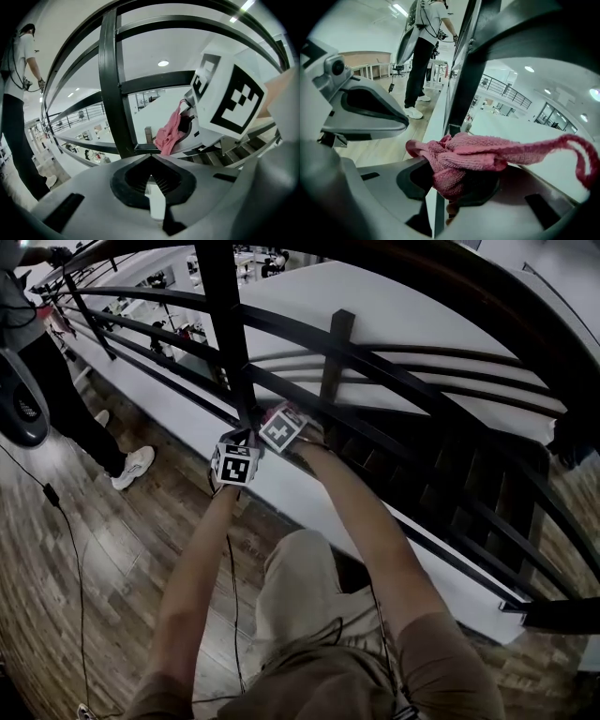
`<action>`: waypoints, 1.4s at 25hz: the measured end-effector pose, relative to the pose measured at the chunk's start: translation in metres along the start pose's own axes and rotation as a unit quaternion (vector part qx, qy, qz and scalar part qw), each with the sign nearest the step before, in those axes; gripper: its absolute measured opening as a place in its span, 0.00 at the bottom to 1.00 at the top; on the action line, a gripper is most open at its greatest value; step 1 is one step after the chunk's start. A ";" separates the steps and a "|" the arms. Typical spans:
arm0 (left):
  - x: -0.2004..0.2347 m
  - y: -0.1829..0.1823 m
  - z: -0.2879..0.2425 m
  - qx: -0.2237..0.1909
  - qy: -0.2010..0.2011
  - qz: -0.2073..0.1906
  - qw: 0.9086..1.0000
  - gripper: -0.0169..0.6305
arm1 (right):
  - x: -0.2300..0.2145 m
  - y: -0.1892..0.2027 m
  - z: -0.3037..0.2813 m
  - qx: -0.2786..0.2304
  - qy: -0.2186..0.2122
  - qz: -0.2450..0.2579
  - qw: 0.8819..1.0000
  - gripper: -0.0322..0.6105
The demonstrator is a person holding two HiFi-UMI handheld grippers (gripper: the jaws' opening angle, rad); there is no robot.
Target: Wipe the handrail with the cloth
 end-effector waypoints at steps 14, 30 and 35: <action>-0.061 -0.007 -0.006 -0.014 0.045 -0.039 0.998 0.05 | -0.011 0.079 0.055 0.012 0.040 -0.005 0.999 0.25; -0.180 -0.070 0.027 -0.074 0.102 -0.044 0.991 0.05 | -0.024 0.188 0.161 0.018 0.084 0.000 0.996 0.25; -0.232 -0.083 0.030 -0.082 0.133 -0.084 0.984 0.05 | -0.036 0.228 0.195 0.025 0.068 -0.037 0.997 0.25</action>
Point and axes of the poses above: the fingertips, and each gripper's own axes: z backward along the fingers, x to its left, y out of its underside, the point moved 6 cm from there along z, backward along the fingers, and after that the axes turned 8 degrees about -z, right-handed, at the moved point
